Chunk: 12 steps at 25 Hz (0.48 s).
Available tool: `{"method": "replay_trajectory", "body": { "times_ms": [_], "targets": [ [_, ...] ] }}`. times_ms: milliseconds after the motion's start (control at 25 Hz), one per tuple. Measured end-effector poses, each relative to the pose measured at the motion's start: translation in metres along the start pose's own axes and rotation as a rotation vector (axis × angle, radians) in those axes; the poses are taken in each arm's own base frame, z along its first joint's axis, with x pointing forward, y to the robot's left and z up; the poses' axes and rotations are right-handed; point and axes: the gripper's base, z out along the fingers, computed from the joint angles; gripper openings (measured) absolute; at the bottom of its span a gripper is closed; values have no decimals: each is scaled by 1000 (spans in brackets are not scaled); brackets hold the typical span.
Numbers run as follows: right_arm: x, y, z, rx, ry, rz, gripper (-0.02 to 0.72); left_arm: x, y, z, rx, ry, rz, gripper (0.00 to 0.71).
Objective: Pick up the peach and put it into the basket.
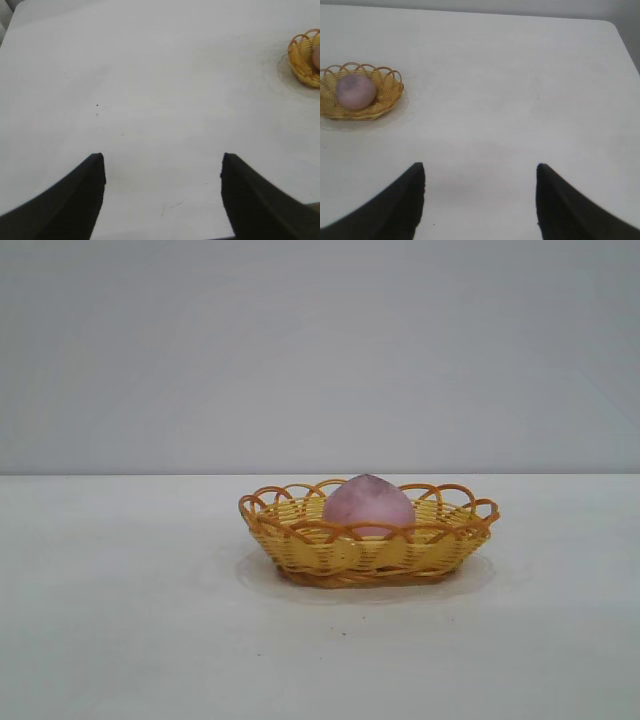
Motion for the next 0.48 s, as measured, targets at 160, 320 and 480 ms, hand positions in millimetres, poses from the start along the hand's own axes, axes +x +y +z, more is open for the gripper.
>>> {"method": "replay_trajectory", "body": {
  "times_ms": [160, 320, 480],
  "targets": [
    [0, 0, 0, 0, 0, 0, 454, 0, 0, 0, 0, 0, 0, 472],
    [0, 0, 0, 0, 0, 0, 454, 0, 0, 0, 2, 0, 1, 472],
    [0, 0, 0, -2, 0, -1, 454, 0, 0, 0, 22, -1, 13, 472]
  ]
}}
